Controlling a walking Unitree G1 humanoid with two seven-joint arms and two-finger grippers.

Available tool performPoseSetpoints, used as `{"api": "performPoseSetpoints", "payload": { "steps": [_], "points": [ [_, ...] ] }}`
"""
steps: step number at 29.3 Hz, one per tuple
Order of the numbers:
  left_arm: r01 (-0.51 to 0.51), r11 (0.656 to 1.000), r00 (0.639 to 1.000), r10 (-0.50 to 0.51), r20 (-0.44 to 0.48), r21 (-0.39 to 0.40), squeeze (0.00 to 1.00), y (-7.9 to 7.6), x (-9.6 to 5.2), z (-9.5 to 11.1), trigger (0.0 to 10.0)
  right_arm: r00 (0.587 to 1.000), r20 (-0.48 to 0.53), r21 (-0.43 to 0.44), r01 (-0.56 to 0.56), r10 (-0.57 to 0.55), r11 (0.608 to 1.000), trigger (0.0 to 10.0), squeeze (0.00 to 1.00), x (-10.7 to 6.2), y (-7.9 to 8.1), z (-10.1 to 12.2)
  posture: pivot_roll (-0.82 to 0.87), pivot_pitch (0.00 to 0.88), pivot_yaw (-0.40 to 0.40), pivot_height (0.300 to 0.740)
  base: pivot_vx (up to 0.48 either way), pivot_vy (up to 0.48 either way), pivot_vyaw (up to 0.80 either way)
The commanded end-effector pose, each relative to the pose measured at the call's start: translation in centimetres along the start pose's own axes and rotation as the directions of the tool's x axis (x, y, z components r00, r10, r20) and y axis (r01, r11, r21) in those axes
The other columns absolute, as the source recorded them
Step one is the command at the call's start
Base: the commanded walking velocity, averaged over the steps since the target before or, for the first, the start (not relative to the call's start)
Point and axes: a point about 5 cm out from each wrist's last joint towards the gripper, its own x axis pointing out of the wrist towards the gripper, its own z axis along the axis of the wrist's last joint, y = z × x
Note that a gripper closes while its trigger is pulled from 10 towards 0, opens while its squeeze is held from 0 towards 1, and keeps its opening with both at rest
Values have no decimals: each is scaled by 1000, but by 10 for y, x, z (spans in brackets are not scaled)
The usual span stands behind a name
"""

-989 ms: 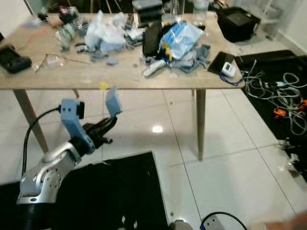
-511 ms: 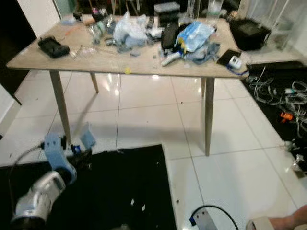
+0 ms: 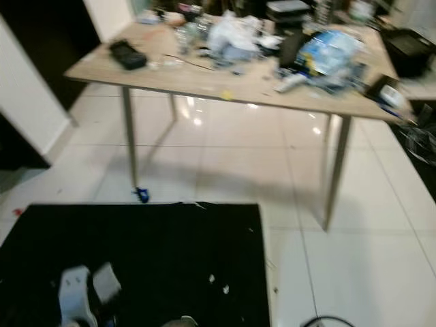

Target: Picking trash to rubbish bin

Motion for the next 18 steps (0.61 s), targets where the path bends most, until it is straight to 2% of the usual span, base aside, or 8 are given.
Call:
{"api": "performPoseSetpoints", "payload": {
  "steps": [1,3,4,5,7,13,18],
  "points": [
    [-6,1000,998,7,-64,15,0,-4,-2,-19,10000,1000,-16,-1,-4,4,1000,10000,0,0,5,-6,74,104,11,740,0,0,769],
    [-15,1000,994,18,-112,23,0,-4,-4,-32,10000,1000,-13,-4,-11,11,1000,10000,0,1,10,-3,74,104,11,740,0,0,763],
    [-50,997,990,40,-138,-67,0,-1,-6,-40,10000,1000,-9,-10,-17,17,1000,10000,0,2,16,4,74,105,12,740,0,0,763],
    [-50,997,990,40,-138,-67,0,-1,-6,-40,10000,1000,-9,-10,-17,17,1000,10000,0,2,16,4,74,105,12,740,0,0,763],
    [-54,998,991,55,-120,11,0,1,-5,-33,10000,1000,8,-15,-27,27,1000,10000,0,4,24,18,80,105,10,740,0,0,763],
    [-23,997,992,32,-122,70,0,-6,-1,-29,10000,999,30,-23,-36,37,999,10000,0,5,32,36,82,102,12,740,0,0,763],
    [75,969,984,-34,-175,233,0,-23,3,-32,10000,997,69,-27,-42,43,999,10000,0,5,40,65,82,102,12,740,0,0,763]
  ]
}}
